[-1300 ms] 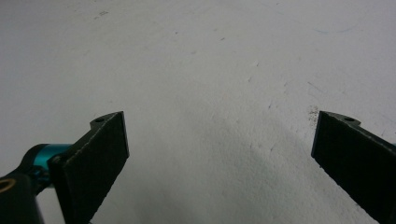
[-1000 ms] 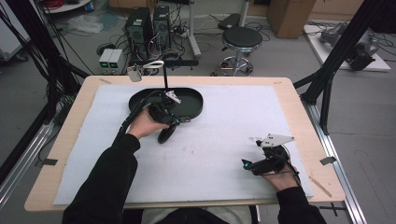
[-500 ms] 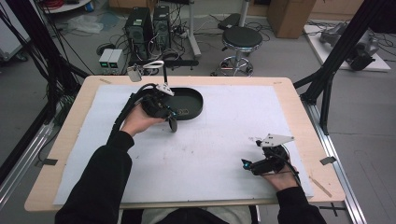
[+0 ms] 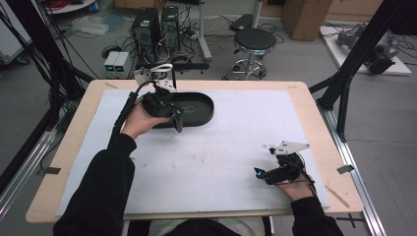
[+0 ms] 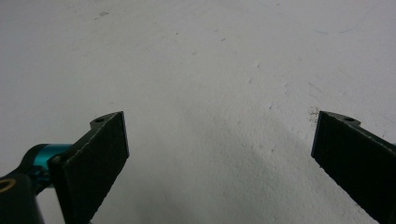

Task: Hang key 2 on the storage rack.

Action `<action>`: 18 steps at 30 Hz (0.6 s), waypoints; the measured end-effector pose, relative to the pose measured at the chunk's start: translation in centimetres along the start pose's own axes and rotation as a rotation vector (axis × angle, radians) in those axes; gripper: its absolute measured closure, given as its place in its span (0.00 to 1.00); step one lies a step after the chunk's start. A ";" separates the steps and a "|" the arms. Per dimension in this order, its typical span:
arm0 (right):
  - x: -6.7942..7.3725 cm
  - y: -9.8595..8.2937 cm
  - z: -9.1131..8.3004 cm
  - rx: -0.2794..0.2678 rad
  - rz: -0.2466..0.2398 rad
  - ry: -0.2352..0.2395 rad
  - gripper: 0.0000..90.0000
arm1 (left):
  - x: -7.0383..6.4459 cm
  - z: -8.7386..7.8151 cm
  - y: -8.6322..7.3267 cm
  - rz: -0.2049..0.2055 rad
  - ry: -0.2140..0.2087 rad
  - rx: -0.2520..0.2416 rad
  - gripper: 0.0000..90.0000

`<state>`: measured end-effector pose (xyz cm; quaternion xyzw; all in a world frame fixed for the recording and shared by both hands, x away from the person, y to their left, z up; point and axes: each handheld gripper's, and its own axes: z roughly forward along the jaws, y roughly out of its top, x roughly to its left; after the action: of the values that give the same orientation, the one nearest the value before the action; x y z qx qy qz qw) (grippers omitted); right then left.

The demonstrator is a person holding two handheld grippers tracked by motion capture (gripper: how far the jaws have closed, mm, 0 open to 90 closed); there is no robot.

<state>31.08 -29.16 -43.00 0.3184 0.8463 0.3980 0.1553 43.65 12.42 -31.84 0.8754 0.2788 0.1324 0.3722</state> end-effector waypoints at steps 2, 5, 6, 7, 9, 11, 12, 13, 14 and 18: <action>0.0 0.0 0.0 0.000 0.001 0.000 0.03 | 0.1 -0.4 0.2 0.000 0.000 -0.005 0.94; 0.0 0.0 0.0 -0.002 -0.001 -0.001 0.03 | 0.4 -1.0 0.5 -0.010 0.012 -0.032 0.94; 0.0 0.0 0.0 -0.003 -0.002 -0.001 0.03 | 0.5 -1.2 0.6 -0.016 0.018 -0.041 0.94; 0.0 0.0 0.0 -0.004 -0.001 -0.001 0.03 | 0.6 -1.4 0.7 -0.017 0.023 -0.046 0.94; 0.0 0.0 0.0 -0.002 0.000 -0.001 0.03 | 0.9 -1.7 0.9 -0.023 0.035 -0.050 0.94; 0.0 0.0 0.0 -0.001 0.000 0.002 0.03 | 1.2 -2.0 1.2 -0.019 0.047 -0.050 0.94; 0.0 0.0 0.0 -0.001 -0.002 0.001 0.03 | 1.3 -2.2 1.4 -0.020 0.052 -0.051 0.94; 0.0 0.0 0.0 -0.002 -0.002 0.001 0.03 | 1.5 -2.4 1.7 -0.019 0.056 -0.053 0.94; 0.0 0.0 0.0 -0.001 0.000 0.002 0.03 | 1.6 -2.5 2.0 -0.016 0.060 -0.055 0.94; 0.0 0.0 0.0 0.001 0.004 0.001 0.03 | 1.9 -3.1 2.9 -0.007 0.077 -0.068 0.94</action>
<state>31.06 -29.14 -43.00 0.3200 0.8459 0.3980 0.1539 44.98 13.72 -27.50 0.8554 0.2914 0.1743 0.3911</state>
